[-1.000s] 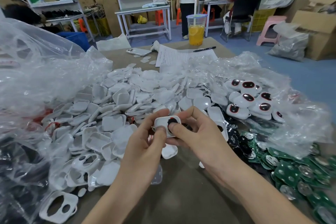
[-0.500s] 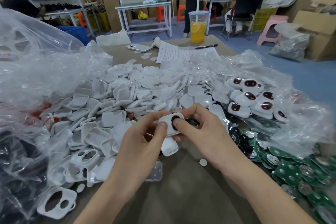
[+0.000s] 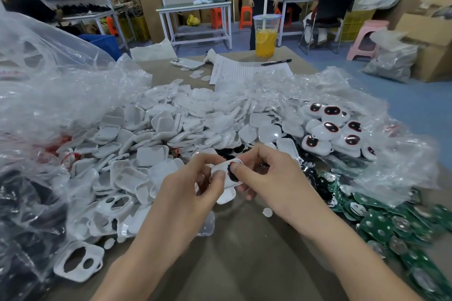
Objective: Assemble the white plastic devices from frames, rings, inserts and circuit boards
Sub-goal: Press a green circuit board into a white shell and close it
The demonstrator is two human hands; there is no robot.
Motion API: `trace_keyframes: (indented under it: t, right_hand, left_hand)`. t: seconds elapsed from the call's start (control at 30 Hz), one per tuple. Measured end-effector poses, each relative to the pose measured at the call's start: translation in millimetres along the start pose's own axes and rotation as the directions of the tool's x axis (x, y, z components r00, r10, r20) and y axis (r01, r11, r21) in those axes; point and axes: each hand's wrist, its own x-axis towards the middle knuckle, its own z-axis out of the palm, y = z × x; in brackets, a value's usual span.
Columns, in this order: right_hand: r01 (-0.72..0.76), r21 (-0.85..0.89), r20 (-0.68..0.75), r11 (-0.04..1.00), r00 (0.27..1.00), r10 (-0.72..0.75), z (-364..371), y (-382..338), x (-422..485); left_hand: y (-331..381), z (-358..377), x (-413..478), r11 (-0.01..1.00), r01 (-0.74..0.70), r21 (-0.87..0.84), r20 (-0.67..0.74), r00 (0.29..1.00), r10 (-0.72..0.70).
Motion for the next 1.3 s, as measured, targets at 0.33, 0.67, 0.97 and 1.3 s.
trace_keyframes:
  t: [0.33,0.67,0.97,1.3]
  right_hand:
    - [-0.022,0.063,-0.018,0.998,1.0,0.023,10.4,-0.8,-53.4]
    - [0.06,-0.346,-0.088,0.936,0.992,-0.096,10.2,8.9,-83.0]
    - [0.021,-0.49,-0.107,0.872,0.991,-0.083,13.0,14.2,-80.2]
    - [0.023,-0.472,-0.154,0.881,0.982,-0.108,16.3,12.1,-86.2]
  left_hand:
    - [14.6,4.8,-51.3,0.933,-0.158,0.323,-0.132,0.969,0.209]
    - [12.3,-5.0,-79.4,0.927,-0.085,0.364,-0.188,0.969,0.162]
    - [11.1,-11.2,-85.3,0.959,-0.018,0.282,-0.175,0.982,0.07]
    - [12.4,-10.1,-93.3,0.899,-0.349,0.264,0.078,0.937,0.341]
